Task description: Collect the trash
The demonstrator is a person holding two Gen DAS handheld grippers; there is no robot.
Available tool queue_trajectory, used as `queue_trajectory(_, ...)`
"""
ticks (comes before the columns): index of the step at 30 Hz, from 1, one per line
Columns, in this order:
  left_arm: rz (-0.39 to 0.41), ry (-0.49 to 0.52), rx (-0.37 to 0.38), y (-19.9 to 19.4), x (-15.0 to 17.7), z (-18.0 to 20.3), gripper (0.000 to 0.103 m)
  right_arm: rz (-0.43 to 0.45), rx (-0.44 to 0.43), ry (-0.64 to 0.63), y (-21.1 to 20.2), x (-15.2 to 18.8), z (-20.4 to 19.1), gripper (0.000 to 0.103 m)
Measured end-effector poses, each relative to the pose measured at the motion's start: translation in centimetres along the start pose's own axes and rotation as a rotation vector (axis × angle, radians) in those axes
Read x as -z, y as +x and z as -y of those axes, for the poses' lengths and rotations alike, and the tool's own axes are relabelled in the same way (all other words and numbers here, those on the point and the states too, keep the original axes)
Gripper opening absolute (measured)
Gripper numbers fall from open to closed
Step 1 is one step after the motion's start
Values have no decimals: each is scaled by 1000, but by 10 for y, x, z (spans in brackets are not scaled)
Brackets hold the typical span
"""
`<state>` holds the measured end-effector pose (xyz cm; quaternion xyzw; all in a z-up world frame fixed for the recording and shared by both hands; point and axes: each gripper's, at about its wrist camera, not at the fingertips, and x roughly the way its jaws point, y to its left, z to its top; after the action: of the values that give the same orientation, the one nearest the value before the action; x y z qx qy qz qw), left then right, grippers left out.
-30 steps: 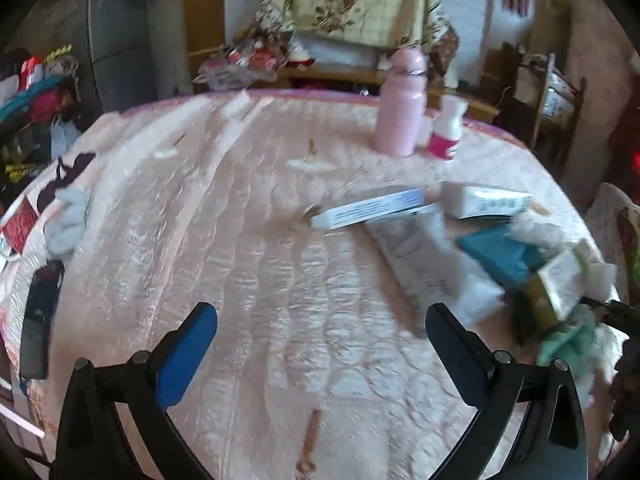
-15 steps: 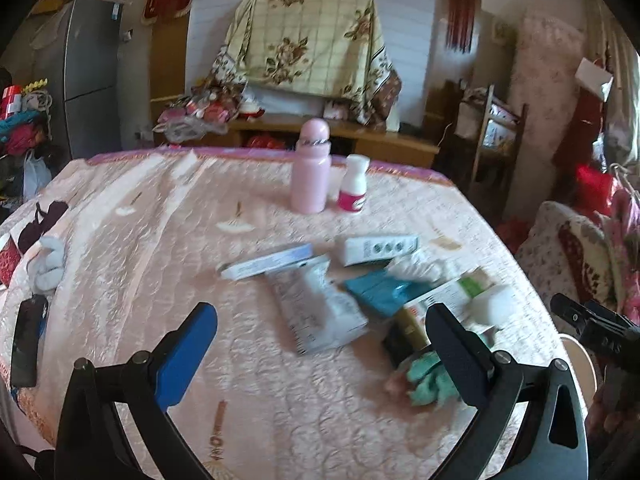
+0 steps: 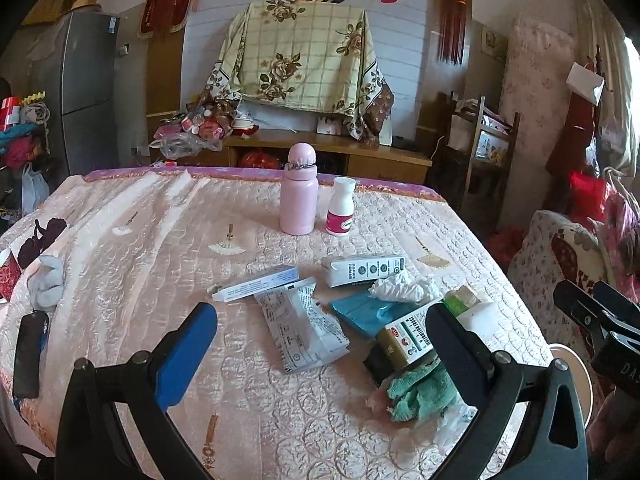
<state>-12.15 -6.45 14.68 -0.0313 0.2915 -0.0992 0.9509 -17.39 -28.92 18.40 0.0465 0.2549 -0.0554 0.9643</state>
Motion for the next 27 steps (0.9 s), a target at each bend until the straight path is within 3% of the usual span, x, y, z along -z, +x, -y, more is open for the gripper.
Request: queue_trajectory(27, 27, 0, -22, 2, -5, 1, 103, 25, 8, -4, 1, -9, -5, 103)
